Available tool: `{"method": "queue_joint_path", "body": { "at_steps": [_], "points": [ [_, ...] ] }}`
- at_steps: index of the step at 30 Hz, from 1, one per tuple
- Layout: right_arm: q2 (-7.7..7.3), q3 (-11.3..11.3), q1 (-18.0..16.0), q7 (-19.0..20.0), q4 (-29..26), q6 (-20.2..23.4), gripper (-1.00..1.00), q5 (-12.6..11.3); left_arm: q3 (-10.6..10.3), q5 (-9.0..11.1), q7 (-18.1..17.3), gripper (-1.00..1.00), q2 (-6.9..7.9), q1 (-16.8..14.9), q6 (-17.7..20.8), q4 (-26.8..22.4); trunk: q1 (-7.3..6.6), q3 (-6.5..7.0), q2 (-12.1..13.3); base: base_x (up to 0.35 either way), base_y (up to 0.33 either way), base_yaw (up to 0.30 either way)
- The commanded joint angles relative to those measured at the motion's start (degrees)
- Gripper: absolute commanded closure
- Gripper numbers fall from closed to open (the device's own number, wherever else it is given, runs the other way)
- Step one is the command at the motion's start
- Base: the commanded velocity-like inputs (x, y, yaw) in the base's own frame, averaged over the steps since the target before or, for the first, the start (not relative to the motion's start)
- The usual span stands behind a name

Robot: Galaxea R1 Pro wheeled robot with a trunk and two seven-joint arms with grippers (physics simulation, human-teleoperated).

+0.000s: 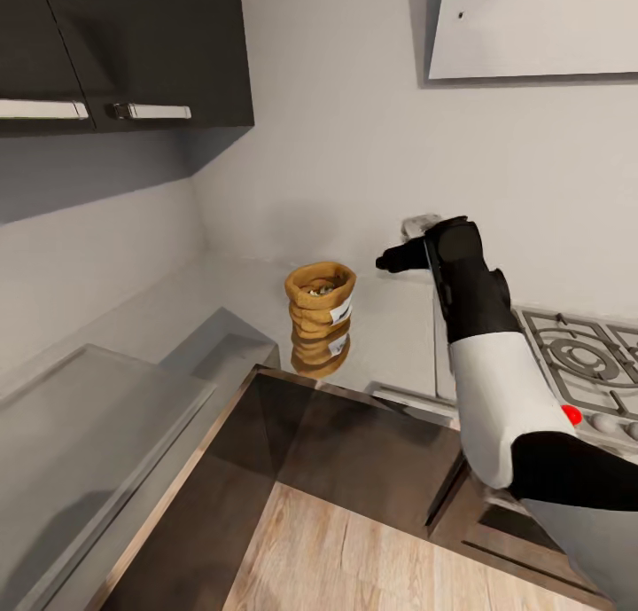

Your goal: In the kitchen, take the popcorn bag from the countertop, put it into the microwave, and heat it until the popcorn is cooked so the cooked popcorn ends up inside the bag.

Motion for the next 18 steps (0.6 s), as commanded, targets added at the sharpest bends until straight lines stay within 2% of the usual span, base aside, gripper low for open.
{"method": "queue_joint_path", "body": {
  "at_steps": [1, 2, 4, 8, 11, 15, 18],
  "points": [
    [0.66, -1.79, -2.76, 0.29, 2.79, 0.14, -1.00, 0.60, 0.30, 0.23, -0.25, -1.00, 0.03, -0.02, -0.13, 0.01, 0.01, -0.07, -0.04, 0.000, 0.000, 0.000],
    [1.53, -3.43, -4.36, 0.07, 4.72, 0.14, -1.00, 0.67, 0.30, 0.23, -0.25, -1.00, 0.04, -0.02, -0.13, 0.00, 0.01, -0.07, -0.04, 0.000, 0.000, 0.000],
    [2.90, -4.77, -5.34, -0.72, 5.92, 0.14, -1.00, 0.77, 0.30, 0.23, -0.25, -1.00, 0.05, -0.02, -0.13, 0.01, 0.01, -0.07, -0.04, 0.000, 0.000, 0.000],
    [2.97, -6.84, -5.96, -6.46, 6.52, 0.14, -1.00, 0.83, 0.32, 0.30, -0.25, -1.00, 0.03, -0.02, -0.13, 0.00, 0.01, -0.07, -0.04, 0.000, 0.000, 0.000],
    [2.97, -7.32, -5.79, -10.36, 7.03, 0.14, -1.00, 0.74, 0.35, 0.32, -0.25, -1.00, -0.01, -0.02, -0.13, 0.00, 0.01, -0.07, -0.04, 0.000, 0.000, 0.000],
    [2.97, -7.44, -5.46, -11.73, 9.77, 0.14, -1.00, -0.11, 0.35, 0.32, -0.25, -1.00, 0.02, -0.02, -0.13, 0.00, 0.01, -0.07, -0.04, 0.000, 0.000, 0.000],
    [2.97, -7.45, -5.42, -11.89, 11.06, 0.14, -1.00, -1.66, 0.36, 0.32, -0.25, -1.00, 0.00, -0.02, -0.13, 0.00, 0.01, -0.07, -0.04, 0.000, 0.000, 0.000]
  ]
}}
